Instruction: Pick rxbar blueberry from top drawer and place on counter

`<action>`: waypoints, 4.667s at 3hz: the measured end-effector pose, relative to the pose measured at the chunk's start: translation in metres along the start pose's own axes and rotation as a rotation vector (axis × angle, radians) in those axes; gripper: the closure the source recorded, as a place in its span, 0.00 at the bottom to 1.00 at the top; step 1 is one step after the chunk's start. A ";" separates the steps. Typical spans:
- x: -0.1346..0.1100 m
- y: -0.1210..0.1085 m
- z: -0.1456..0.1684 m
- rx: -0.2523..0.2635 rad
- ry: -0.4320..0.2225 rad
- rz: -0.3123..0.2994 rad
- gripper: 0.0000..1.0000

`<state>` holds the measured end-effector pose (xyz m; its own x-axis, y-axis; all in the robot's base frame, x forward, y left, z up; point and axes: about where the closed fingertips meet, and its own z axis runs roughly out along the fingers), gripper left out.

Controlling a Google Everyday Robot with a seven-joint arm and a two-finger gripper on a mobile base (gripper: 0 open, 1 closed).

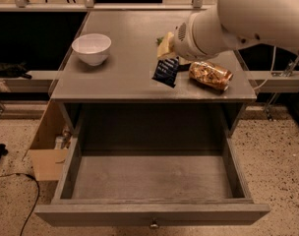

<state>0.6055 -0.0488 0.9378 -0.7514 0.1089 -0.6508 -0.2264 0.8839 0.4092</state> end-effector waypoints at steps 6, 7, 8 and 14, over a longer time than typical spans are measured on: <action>-0.067 0.022 0.059 0.045 0.060 -0.096 1.00; -0.059 0.018 0.072 0.057 0.094 -0.086 1.00; -0.050 0.012 0.085 0.074 0.126 -0.073 1.00; -0.012 0.003 0.108 0.143 0.253 -0.085 0.57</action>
Offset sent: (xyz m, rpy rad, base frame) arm 0.1324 0.0592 0.0134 -0.2169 0.0485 0.0563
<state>0.6809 0.0014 0.8772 -0.8680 -0.0689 -0.4918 -0.2190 0.9419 0.2547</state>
